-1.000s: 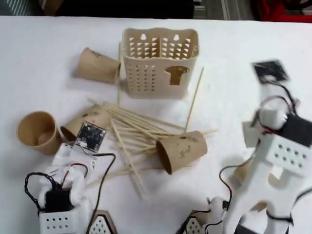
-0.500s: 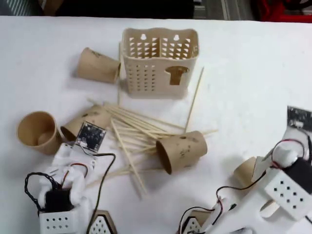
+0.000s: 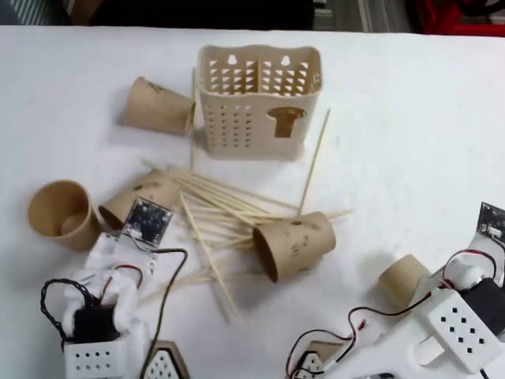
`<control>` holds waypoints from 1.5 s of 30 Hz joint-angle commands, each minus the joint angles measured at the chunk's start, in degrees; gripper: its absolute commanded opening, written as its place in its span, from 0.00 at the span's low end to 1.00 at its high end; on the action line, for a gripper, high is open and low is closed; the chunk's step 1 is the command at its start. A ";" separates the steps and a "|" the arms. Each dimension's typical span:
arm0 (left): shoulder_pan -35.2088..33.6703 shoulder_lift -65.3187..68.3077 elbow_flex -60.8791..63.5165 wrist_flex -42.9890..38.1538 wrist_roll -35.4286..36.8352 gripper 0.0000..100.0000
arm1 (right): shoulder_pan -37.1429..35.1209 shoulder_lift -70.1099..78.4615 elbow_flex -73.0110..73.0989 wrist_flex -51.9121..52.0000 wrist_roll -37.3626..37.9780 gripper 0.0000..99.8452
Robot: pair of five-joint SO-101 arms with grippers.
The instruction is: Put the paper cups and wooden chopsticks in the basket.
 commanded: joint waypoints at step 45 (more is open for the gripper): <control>-0.31 -0.04 -0.26 -1.14 -0.53 0.12 | -25.98 7.60 -22.77 -13.05 -0.18 0.02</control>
